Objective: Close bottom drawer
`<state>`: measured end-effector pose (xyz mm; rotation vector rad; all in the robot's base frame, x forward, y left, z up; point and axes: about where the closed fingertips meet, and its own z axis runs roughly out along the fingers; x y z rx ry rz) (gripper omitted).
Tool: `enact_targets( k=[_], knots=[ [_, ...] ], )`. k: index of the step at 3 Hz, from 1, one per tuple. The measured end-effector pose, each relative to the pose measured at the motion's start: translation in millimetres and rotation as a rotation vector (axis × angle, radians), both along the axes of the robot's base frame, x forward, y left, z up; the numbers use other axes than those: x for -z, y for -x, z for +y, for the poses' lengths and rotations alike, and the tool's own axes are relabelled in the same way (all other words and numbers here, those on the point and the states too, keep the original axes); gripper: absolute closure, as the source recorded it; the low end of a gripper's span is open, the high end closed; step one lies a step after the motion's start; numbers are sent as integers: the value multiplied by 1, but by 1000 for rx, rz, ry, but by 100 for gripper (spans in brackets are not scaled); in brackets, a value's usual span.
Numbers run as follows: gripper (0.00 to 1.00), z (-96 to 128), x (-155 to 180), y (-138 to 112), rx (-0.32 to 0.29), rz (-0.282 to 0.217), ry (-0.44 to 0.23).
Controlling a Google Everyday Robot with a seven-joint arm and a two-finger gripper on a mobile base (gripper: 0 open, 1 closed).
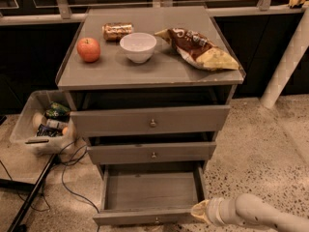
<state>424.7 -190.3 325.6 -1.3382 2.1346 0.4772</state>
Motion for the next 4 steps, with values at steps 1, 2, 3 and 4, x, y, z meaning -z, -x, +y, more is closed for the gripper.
enact_targets(
  k=[1,2,3,4],
  knots=[
    [100,8,20,2,0,22,-8],
    [100,13,60,-1,27,65,-14],
    [100,13,94,-5,62,93,-23],
    [100,14,121,-8,83,110,-24]
  ],
)
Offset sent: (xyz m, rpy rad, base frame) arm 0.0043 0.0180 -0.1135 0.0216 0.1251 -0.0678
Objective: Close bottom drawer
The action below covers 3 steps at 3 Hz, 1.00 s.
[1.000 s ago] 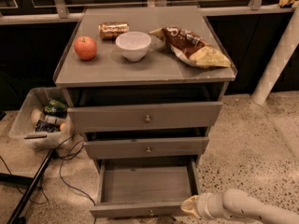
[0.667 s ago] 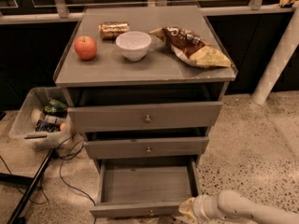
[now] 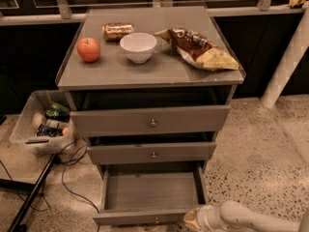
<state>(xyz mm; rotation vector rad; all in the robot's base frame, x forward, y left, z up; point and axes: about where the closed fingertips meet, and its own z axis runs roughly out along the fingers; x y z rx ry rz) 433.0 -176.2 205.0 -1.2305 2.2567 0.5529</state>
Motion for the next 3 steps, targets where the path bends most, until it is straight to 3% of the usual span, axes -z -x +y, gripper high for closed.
enact_targets(
  k=[2,3],
  knots=[
    [100,13,43,9,-23,27,22],
    [82,13,44,9,-24,28,21]
  ],
)
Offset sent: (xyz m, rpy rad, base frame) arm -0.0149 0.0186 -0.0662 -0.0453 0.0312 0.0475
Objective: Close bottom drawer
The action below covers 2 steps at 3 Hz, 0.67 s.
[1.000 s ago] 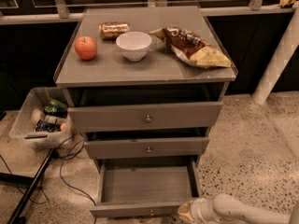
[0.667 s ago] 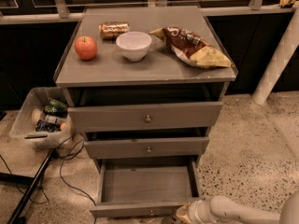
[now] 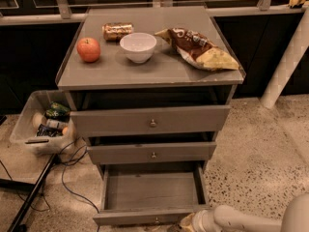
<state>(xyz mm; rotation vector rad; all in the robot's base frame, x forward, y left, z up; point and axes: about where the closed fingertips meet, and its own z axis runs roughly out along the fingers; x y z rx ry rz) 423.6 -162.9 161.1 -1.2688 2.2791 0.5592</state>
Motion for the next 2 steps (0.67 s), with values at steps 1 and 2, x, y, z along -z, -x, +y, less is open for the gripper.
enact_targets(
  k=[1,2],
  knots=[
    [58,0,0,0,0,0,0],
    [35,3,0,-2,-5,-2,-11]
  ],
)
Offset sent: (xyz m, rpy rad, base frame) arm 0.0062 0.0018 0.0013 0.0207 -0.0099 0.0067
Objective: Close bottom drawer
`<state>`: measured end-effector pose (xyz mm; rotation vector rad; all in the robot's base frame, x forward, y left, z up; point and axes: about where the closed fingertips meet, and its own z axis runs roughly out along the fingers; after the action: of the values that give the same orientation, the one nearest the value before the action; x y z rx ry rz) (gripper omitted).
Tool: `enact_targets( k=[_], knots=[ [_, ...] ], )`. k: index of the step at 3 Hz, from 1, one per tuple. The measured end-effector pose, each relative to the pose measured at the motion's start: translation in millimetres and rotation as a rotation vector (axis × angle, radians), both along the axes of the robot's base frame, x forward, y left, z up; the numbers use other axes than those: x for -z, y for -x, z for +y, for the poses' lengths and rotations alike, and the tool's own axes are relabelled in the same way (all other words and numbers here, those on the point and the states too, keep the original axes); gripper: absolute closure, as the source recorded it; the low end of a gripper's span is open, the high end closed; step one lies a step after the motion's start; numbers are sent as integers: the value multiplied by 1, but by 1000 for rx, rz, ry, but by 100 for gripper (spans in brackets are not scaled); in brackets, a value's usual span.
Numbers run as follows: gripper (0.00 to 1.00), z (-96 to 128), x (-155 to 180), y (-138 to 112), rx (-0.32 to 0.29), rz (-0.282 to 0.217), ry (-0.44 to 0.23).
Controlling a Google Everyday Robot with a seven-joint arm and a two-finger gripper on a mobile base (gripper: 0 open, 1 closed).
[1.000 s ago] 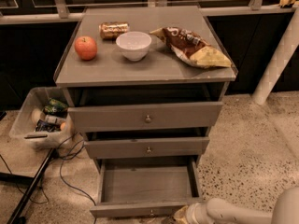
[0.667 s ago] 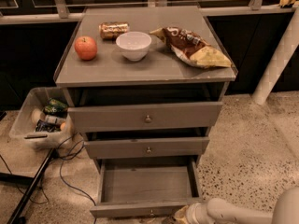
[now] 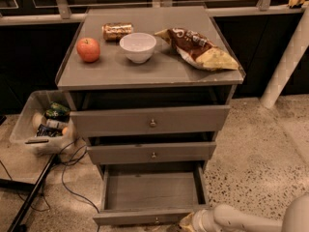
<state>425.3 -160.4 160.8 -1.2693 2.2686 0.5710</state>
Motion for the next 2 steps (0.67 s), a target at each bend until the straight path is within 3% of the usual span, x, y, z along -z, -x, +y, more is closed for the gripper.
enact_targets(
  k=[1,2],
  knots=[
    [12,12,-1,-23,-30,-51,-2],
    [14,14,1,-28,-35,-63,2]
  ],
)
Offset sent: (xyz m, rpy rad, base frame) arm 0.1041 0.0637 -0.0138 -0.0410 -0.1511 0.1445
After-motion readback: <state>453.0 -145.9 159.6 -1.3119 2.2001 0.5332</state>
